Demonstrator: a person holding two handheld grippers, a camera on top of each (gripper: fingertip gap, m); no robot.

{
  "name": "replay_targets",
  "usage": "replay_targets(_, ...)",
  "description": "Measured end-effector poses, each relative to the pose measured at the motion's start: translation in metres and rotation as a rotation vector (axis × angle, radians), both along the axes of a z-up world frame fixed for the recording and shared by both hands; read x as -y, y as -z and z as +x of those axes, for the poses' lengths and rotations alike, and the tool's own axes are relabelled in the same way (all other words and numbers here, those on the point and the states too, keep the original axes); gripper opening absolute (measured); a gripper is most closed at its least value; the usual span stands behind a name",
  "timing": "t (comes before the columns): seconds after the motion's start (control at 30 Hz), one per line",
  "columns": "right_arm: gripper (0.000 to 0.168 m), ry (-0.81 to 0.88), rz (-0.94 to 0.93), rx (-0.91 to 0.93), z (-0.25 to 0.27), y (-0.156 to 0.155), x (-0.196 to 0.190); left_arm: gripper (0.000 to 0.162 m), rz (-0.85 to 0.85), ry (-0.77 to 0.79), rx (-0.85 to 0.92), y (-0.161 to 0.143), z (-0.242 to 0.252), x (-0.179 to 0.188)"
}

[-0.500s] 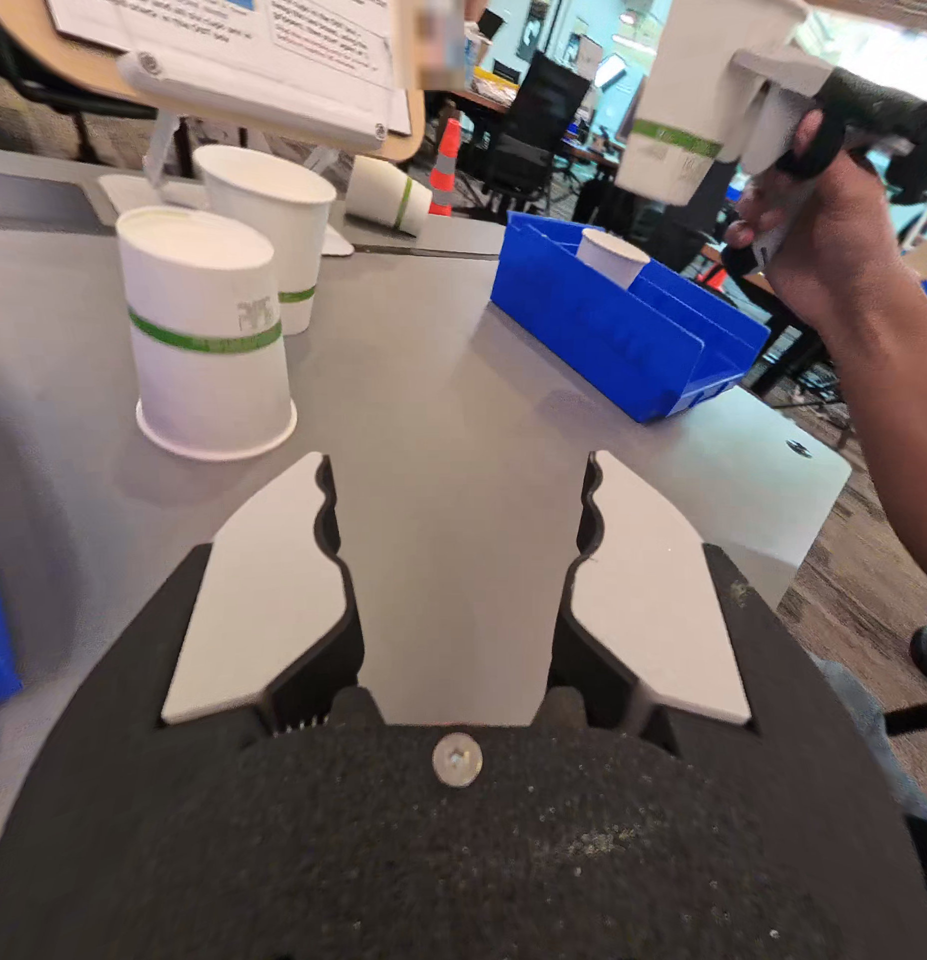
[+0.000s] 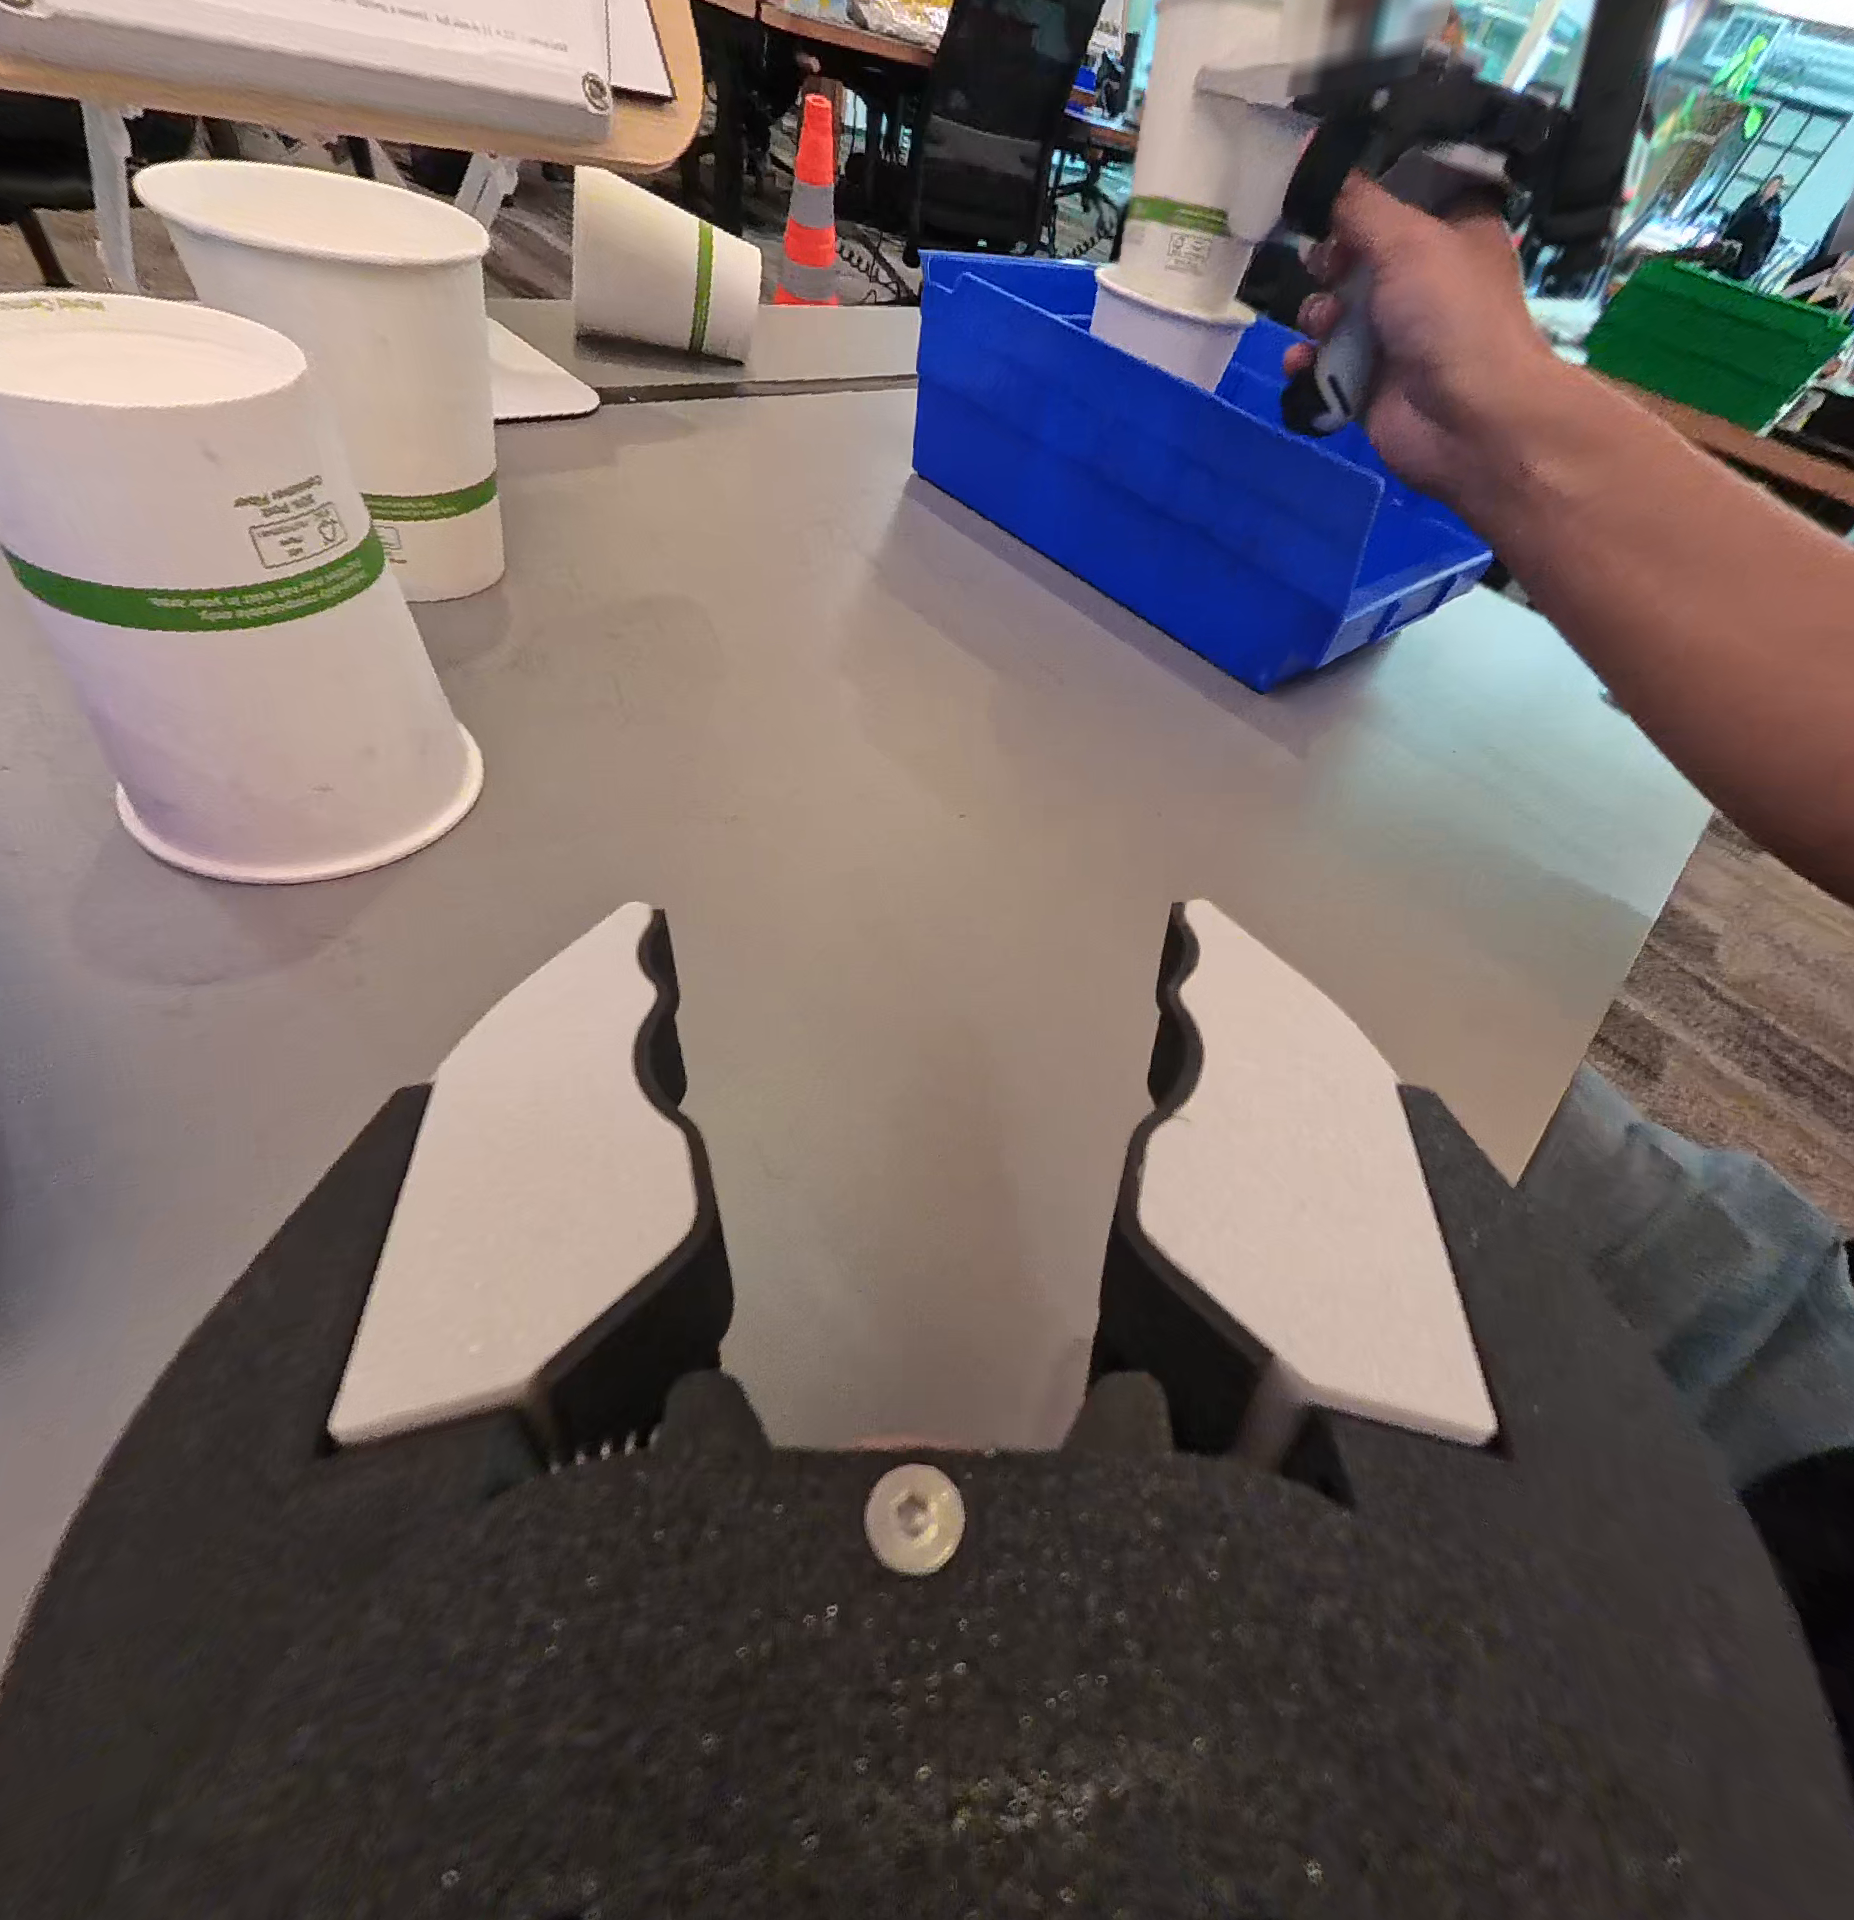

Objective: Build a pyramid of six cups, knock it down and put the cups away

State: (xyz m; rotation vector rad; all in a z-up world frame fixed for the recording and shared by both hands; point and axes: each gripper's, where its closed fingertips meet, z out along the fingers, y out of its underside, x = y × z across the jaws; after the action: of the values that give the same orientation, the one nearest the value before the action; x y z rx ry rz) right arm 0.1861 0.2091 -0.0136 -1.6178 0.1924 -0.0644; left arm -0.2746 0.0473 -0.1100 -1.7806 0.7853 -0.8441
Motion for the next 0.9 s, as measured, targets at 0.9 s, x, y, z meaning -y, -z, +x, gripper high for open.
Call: replay_targets(0.9, 0.092, -0.259, -0.267, 0.188, -0.075, 0.022, 0.088, 0.087, 0.019, 0.011, -0.038, 0.004, 0.0, 0.003)
